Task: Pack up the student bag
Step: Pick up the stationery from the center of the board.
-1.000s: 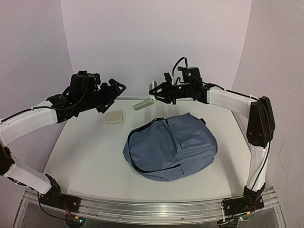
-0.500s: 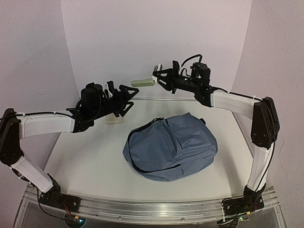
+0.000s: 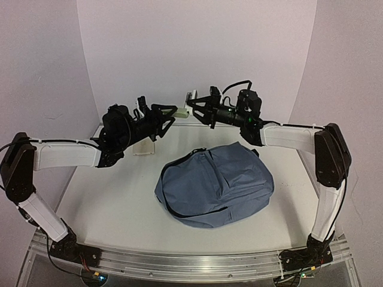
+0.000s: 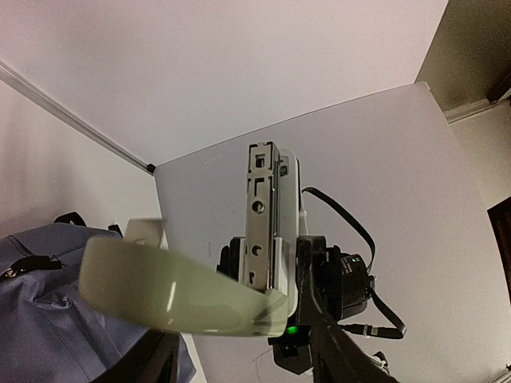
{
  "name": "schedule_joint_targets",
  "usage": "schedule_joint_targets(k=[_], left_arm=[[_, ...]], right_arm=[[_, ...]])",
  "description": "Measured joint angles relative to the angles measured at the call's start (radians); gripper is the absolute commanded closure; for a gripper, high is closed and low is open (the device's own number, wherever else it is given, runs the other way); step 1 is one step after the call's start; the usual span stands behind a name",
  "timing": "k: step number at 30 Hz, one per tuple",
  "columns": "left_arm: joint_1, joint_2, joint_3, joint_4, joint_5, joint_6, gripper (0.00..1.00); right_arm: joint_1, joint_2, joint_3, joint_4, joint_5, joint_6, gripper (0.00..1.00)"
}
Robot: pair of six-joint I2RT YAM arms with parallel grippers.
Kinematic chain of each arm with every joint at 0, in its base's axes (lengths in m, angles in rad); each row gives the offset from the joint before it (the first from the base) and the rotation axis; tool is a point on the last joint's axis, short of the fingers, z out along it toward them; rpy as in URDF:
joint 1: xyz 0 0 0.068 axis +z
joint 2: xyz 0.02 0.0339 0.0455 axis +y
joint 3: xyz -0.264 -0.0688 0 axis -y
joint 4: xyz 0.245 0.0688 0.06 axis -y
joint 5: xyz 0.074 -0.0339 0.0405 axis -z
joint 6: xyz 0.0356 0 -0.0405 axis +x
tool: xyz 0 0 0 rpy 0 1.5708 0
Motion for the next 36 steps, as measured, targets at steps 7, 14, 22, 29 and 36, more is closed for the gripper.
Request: schedule_joint_targets(k=[7, 14, 22, 29, 36], left_arm=[[0.012, 0.002, 0.000, 0.020, -0.003, -0.016, 0.75], [0.015, 0.002, 0.000, 0.023, -0.013, 0.000, 0.50], [0.022, 0.002, 0.000, 0.016, -0.003, -0.001, 0.48], [0.029, 0.002, 0.000, 0.023, 0.009, -0.007, 0.71], [0.030, -0.018, 0.007, 0.038, 0.033, -0.024, 0.96]], right_arm=[[0.023, -0.001, -0.034, 0.084, -0.015, 0.038, 1.00], [0.040, -0.001, -0.068, 0.110, -0.024, 0.061, 1.00], [0.053, 0.000, -0.071, 0.144, -0.035, 0.075, 1.00], [0.067, -0.001, -0.073, 0.159, -0.048, 0.080, 1.00], [0.067, -0.001, -0.079, 0.202, -0.068, 0.070, 0.46]])
